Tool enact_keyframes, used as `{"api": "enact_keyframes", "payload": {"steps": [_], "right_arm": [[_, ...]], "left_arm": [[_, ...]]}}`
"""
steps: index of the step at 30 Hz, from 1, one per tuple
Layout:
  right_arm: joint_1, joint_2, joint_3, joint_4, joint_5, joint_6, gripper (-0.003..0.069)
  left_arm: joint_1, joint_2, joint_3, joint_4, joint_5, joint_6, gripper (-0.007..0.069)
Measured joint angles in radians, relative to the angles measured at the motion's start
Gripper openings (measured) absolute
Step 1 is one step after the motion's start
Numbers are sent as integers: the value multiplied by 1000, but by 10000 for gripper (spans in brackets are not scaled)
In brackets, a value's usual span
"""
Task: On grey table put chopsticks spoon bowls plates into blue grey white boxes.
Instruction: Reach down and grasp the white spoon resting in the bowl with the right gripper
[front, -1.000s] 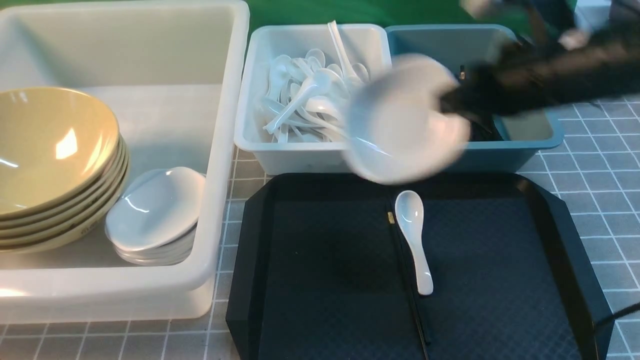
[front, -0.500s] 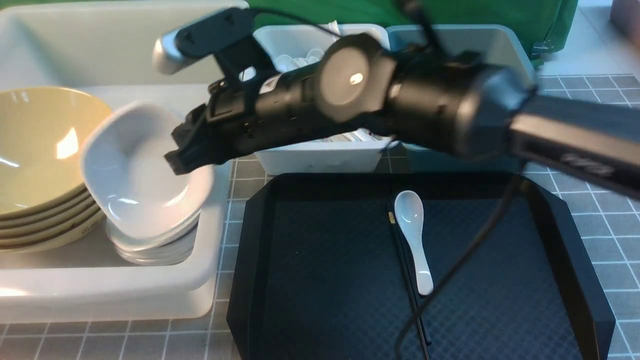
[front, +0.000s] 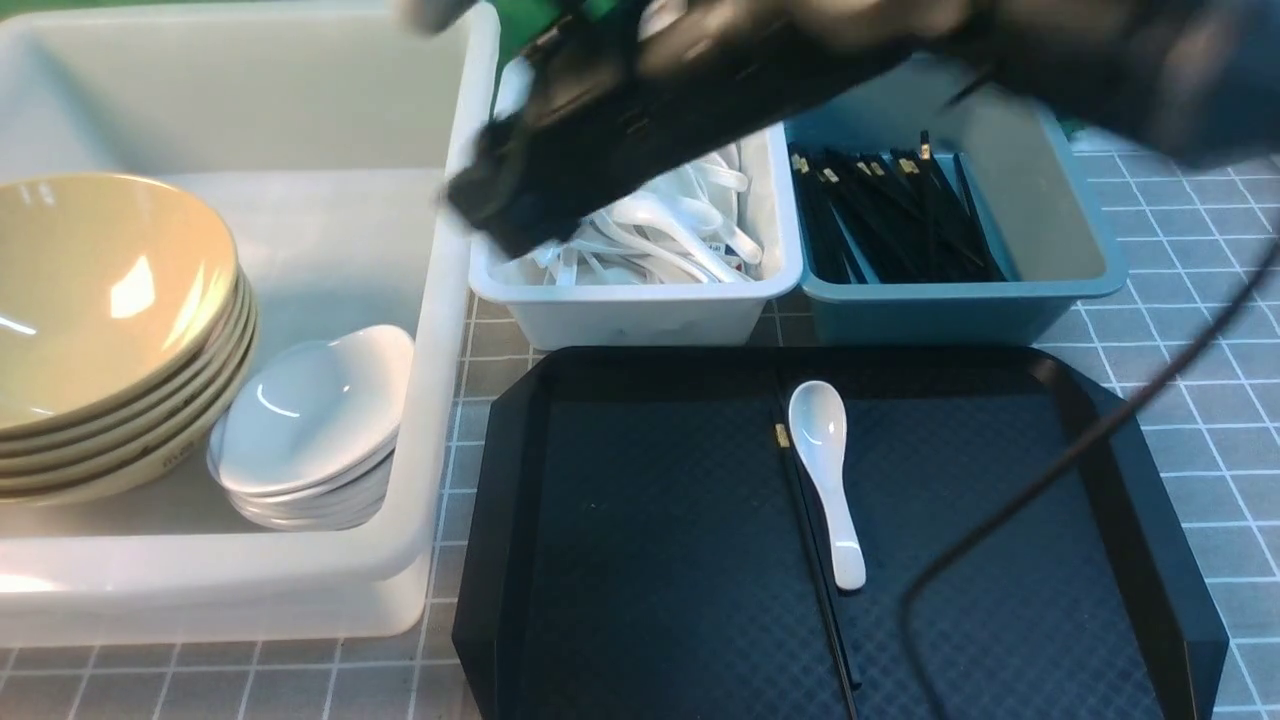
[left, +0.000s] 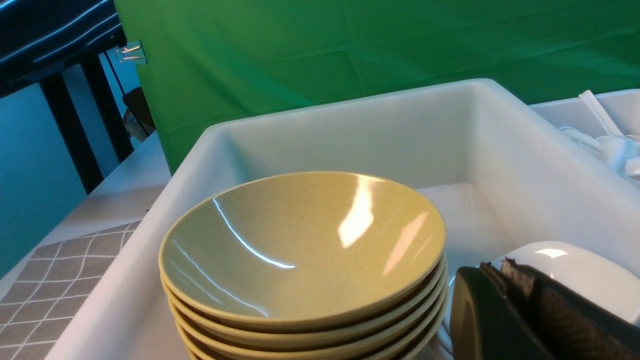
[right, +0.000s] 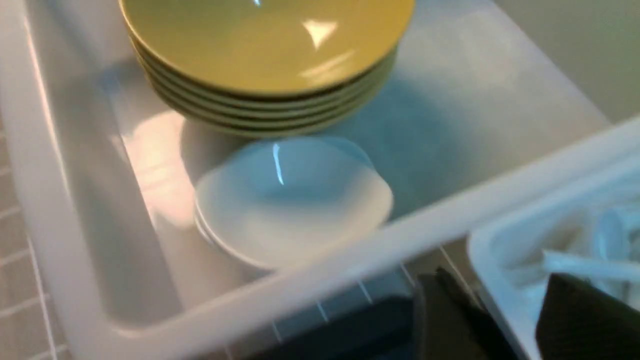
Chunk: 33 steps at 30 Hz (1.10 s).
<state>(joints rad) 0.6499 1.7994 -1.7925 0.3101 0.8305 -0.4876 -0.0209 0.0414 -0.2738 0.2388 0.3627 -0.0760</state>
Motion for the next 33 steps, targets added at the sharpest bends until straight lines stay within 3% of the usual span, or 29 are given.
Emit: {"api": "enact_keyframes", "payload": {"steps": [2, 6, 10, 14, 17, 22, 33], "right_arm": [[-51, -34, 27, -51, 71, 38, 120], [-130, -100, 157, -87, 108, 76, 35], [-166, -191, 349, -94, 101, 84, 34], [-172, -275, 505, -94, 78, 89, 34], [-172, -346, 640, -93, 45, 92, 34], [-172, -471, 812, -92, -13, 100, 34], [-172, -687, 991, -90, -93, 129, 38]], "left_arm": [[0, 0, 0, -2, 2, -11, -8], [0, 36, -44, -86, 102, -82, -8], [-11, 216, -191, -268, 272, -87, -8], [-28, 432, -351, -412, 380, 19, -8], [-31, 712, -544, -514, 437, 175, -8], [-31, 1032, -712, -529, 426, 242, -8], [-30, 1423, -748, -503, 300, 249, -8]]}}
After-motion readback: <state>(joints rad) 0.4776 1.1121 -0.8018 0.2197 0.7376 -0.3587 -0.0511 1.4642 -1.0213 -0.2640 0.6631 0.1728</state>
